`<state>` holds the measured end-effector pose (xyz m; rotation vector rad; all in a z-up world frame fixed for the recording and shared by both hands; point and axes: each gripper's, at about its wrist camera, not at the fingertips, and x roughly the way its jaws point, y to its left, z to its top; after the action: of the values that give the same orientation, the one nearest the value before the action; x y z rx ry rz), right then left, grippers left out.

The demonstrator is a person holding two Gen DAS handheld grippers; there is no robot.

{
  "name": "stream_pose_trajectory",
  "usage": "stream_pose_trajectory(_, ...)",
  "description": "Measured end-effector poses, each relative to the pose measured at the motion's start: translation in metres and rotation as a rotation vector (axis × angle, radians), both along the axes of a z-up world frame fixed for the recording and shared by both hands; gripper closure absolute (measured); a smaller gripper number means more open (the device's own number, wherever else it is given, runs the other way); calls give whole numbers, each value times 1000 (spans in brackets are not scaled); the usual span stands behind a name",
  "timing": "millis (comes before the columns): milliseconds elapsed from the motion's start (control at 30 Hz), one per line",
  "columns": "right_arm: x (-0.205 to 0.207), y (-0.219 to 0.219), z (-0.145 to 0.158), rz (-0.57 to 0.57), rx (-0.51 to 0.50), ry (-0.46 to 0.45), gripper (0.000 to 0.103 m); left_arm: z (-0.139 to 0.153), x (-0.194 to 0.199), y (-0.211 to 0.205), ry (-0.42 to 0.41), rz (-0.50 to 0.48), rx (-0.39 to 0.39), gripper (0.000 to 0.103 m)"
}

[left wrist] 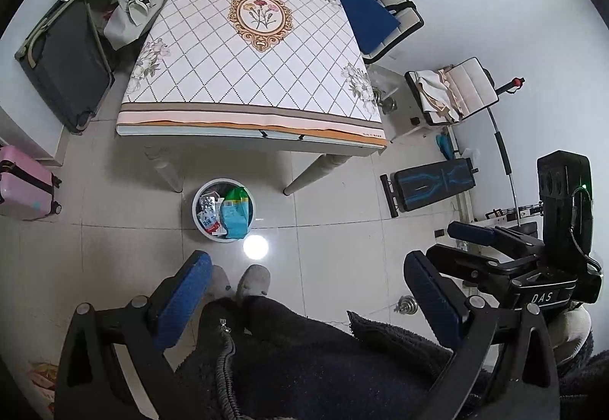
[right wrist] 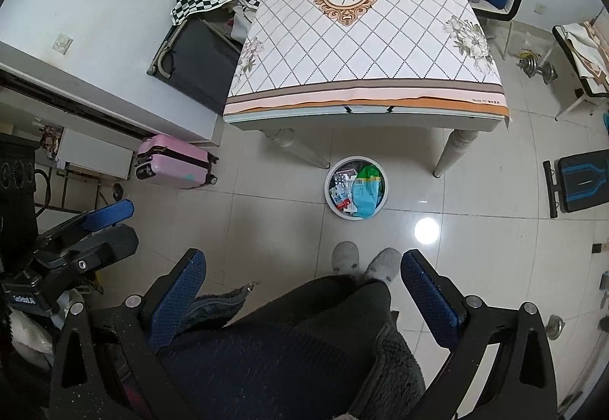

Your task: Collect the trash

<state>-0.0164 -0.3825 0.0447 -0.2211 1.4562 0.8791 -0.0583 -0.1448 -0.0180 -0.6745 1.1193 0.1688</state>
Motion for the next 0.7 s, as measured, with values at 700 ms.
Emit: stream_pose_trajectory(700, 3, -7, 4, -23, 29, 34, 0, 1, 6, -2, -7, -9, -12, 0)
